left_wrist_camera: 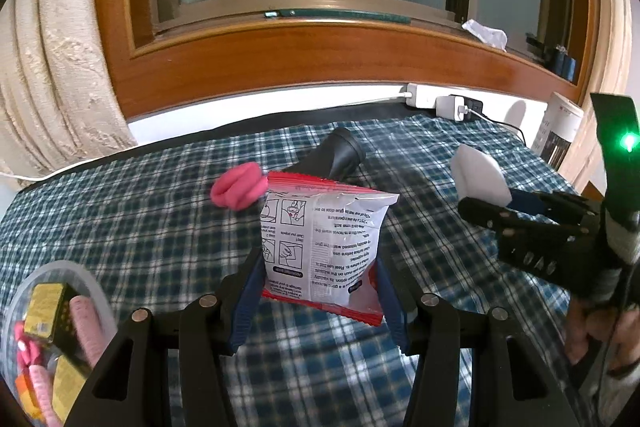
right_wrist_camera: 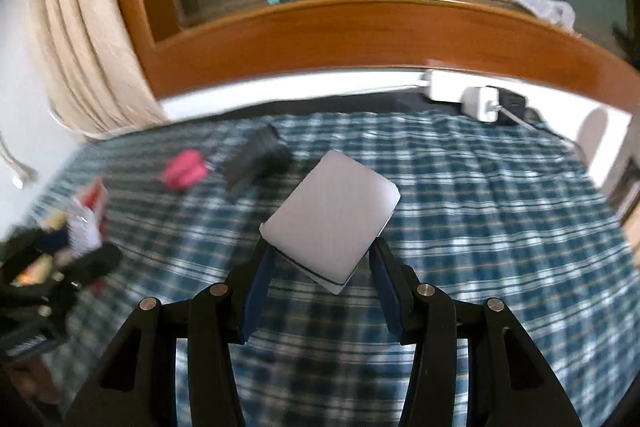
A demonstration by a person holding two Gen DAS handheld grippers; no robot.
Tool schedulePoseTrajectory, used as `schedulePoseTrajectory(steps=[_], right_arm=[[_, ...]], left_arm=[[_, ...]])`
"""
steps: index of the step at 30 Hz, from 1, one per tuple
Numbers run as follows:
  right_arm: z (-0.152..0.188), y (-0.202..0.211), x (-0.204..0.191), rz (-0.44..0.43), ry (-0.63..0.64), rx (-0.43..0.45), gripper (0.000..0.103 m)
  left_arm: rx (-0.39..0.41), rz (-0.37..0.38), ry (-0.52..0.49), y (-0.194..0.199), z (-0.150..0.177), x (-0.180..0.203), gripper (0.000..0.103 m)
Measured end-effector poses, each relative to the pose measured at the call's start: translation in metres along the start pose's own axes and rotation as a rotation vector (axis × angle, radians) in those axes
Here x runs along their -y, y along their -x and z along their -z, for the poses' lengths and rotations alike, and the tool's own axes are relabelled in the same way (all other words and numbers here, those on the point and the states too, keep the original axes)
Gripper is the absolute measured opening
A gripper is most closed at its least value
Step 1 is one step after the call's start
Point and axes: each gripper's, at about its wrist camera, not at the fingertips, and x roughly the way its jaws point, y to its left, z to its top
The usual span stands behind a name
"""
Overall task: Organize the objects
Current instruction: 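Lift the snack packet with the left tool while the right tool holds the white case, then lower the snack packet into the clear bowl and open the left tool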
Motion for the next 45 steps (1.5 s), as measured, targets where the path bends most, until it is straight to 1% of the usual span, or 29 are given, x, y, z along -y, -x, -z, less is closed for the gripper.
schedulePoseTrajectory(steps=[1, 6, 13, 17, 23, 30, 37, 40, 45], right_arm=[[-0.001, 0.003, 0.001, -0.014, -0.005, 0.01, 0.05], [-0.001, 0.009, -0.002, -0.021, -0.002, 0.031, 0.05], [0.003, 0.014, -0.019, -0.027, 0.021, 0.042, 0.05], [0.009, 0.02, -0.033, -0.049, 0.026, 0.044, 0.05], [0.024, 0.025, -0.065, -0.083, 0.066, 0.028, 0.05], [0.041, 0.029, -0.1, -0.098, 0.111, 0.021, 0.05], [0.051, 0.028, -0.128, -0.11, 0.132, 0.012, 0.05], [0.054, 0.027, -0.139, -0.114, 0.134, 0.007, 0.051], [0.054, 0.028, -0.157, -0.124, 0.131, 0.007, 0.051]], left_arm=[[0.007, -0.002, 0.007, 0.005, 0.001, -0.004, 0.056], [0.025, -0.019, 0.032, 0.022, 0.007, -0.019, 0.056], [0.049, -0.042, 0.063, 0.041, 0.016, -0.039, 0.056], [0.064, -0.054, 0.087, 0.051, 0.021, -0.052, 0.057], [0.082, -0.077, 0.126, 0.065, 0.03, -0.075, 0.057], [0.1, -0.126, 0.178, 0.083, 0.044, -0.113, 0.057], [0.102, -0.187, 0.245, 0.099, 0.064, -0.162, 0.057], [0.098, -0.2, 0.265, 0.101, 0.071, -0.179, 0.057], [0.1, -0.197, 0.3, 0.102, 0.079, -0.202, 0.057]])
